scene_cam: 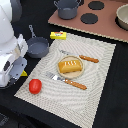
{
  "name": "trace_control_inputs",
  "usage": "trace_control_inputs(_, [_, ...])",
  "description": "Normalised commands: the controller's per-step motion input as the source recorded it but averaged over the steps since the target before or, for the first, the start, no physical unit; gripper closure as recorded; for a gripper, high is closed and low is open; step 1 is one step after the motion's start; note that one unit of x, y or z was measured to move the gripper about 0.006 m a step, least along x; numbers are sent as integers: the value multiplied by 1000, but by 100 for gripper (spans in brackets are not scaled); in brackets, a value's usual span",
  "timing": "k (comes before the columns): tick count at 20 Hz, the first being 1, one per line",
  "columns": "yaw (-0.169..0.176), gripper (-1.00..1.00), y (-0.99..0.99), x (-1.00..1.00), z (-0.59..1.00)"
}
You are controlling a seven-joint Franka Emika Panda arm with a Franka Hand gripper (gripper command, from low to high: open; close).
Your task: Interact with the objects in diverse but meaningful ways.
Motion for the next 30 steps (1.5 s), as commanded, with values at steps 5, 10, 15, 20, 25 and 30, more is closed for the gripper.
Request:
trace_control_inputs(5, [1, 100, 145, -96, 1000])
trace_control_inputs(10, [20, 100, 530, 0, 825])
trace_control_inputs(15, [42, 100, 767, -1, 247])
trace_control_inputs(20, [51, 100, 665, -2, 43])
trace_control_inputs(25, [45, 100, 565, -50, 0])
trace_control_inputs(30, [53, 100, 449, -277, 67])
